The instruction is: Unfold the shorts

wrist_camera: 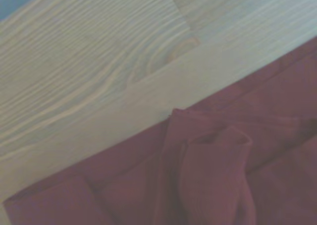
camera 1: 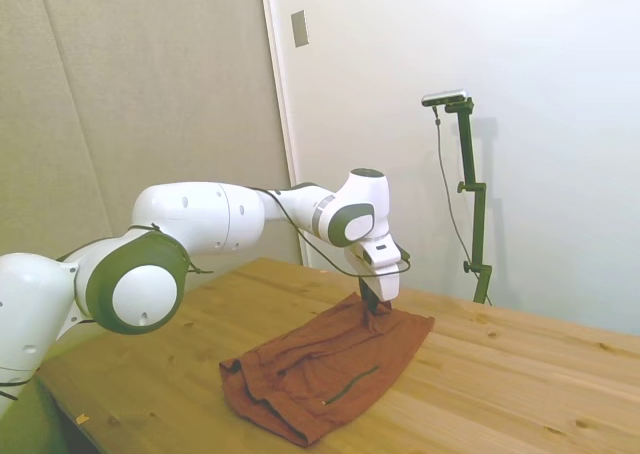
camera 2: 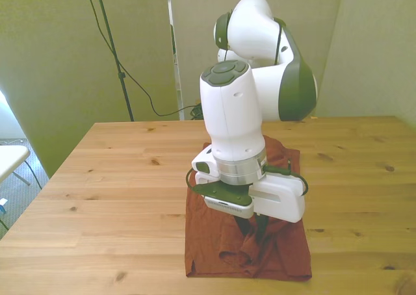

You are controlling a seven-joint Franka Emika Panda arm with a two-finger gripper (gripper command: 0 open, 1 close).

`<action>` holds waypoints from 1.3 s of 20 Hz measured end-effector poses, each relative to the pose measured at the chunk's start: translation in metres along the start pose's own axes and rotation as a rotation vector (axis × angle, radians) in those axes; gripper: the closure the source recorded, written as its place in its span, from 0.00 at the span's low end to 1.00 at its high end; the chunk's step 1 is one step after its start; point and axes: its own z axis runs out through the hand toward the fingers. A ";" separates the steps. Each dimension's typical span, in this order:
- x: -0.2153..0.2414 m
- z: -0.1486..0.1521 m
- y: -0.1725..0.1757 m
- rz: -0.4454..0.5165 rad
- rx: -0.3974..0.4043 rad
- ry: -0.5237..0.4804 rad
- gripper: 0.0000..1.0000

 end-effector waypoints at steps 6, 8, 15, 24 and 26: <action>-0.003 -0.007 0.002 -0.016 0.012 -0.004 1.00; -0.009 -0.017 0.000 -0.028 0.023 -0.004 1.00; -0.084 -0.064 -0.023 -0.144 0.097 -0.045 1.00; -0.188 -0.050 -0.041 -0.457 0.079 -0.122 0.00; -0.205 -0.045 -0.039 -0.555 0.081 -0.133 0.00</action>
